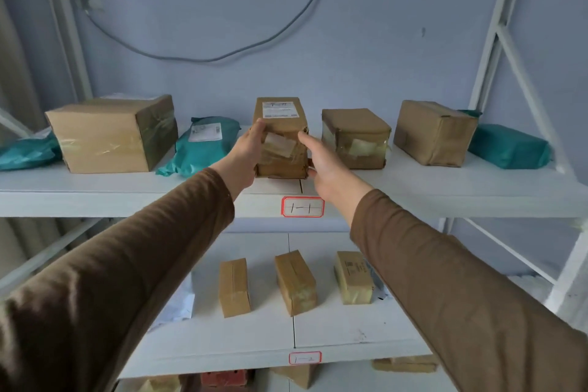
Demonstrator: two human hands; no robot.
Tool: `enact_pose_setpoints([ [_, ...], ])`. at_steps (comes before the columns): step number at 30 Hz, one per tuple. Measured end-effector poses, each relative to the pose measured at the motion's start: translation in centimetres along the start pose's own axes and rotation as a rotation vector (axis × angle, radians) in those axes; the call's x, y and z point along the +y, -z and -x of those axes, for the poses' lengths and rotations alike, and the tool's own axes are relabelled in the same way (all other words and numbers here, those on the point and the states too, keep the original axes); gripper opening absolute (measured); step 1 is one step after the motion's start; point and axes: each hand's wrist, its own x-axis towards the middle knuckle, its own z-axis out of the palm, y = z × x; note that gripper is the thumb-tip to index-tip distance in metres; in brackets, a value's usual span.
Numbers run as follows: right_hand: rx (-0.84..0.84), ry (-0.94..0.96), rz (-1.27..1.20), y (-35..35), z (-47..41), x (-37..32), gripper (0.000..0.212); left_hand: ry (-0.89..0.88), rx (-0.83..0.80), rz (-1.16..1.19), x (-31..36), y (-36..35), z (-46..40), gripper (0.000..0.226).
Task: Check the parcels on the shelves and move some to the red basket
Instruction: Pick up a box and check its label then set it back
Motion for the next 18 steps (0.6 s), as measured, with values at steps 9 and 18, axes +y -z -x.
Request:
enact_pose_setpoints([
  [9, -0.065, -0.032, 0.032, -0.9, -4.5, 0.9, 0.087, 0.107, 0.020, -0.081, -1.0, 0.4, -6.8, 0.042],
  [18, 0.358, 0.425, 0.348, 4.5, -4.5, -2.4, 0.046, -0.677, 0.090, -0.609, 2.3, -3.8, -8.0, 0.052],
])
